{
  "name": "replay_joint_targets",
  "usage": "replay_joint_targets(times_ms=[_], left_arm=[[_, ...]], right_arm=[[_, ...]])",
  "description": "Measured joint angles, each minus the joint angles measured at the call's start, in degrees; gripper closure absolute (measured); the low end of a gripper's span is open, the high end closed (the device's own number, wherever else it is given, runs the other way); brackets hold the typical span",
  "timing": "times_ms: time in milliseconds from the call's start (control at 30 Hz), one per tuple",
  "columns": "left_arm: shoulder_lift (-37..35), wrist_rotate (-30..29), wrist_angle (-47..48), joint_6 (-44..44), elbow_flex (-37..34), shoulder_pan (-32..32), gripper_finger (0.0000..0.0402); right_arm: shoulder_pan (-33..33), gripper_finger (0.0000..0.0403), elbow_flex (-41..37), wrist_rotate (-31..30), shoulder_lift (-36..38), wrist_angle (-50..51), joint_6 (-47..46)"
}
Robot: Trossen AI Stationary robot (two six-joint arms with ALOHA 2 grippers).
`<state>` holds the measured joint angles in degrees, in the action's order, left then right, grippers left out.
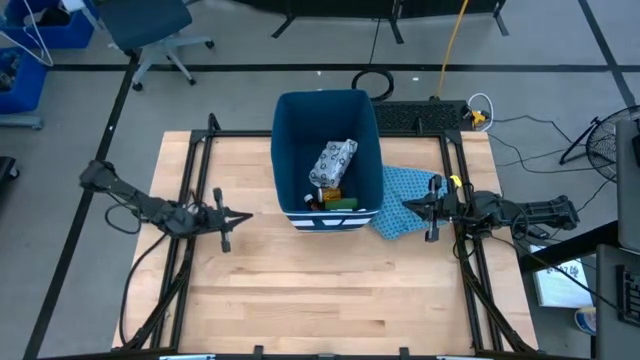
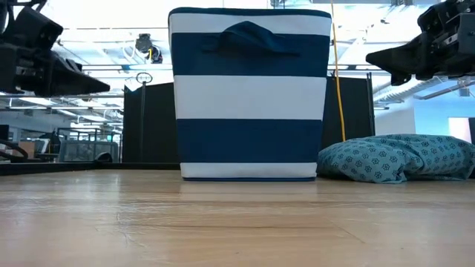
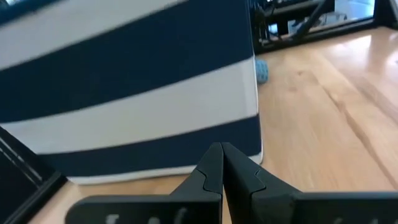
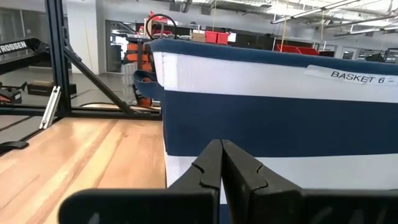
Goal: Pick & place medical supplies in basket/bin
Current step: Return to Home Position
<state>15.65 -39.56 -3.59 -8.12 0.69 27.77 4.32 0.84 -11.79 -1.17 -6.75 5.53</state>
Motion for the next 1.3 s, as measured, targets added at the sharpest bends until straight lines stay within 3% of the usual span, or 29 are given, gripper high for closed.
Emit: replay_joint_targets(times_ms=[233, 333, 533, 700, 900, 1133, 1300], left_arm=[[3.9, 0.6, -0.6, 3.7, -0.1, -1.3, 0.0401], [4.7, 3.7, -4.0, 0.6, -0.1, -2.1, 0.0401], [4.5, 15.0, -9.2, -7.9, -0.1, -8.0, 0.0401], [4.5, 29.1, -11.5, -8.3, -0.1, -17.6, 0.0401], [4.5, 39.3, -12.5, -6.8, -0.1, -25.8, 0.0401], [0.1, 41.3, -14.4, -7.9, -0.1, -26.7, 0.0401], [-5.9, 41.1, -8.5, -9.1, -0.1, -25.7, 0.0401]], right_arm=[[0.0, 0.0403, 0.0, 0.1, 0.0, 0.0, 0.1], [0.0, 0.0403, 0.0, 1.7, 0.0, -0.1, 0.7], [0.0, 0.0403, 0.0, 6.1, 0.0, -2.6, 2.8], [0.0, 0.0403, 0.0, 6.1, 0.0, -2.9, 3.1], [0.0, 0.0403, 0.0, 6.0, 0.0, -2.9, 3.7], [0.0, 0.0403, 0.0, 6.1, 0.0, -6.4, 4.2], [0.0, 0.0403, 0.0, 6.1, 0.0, -6.2, 3.5]])
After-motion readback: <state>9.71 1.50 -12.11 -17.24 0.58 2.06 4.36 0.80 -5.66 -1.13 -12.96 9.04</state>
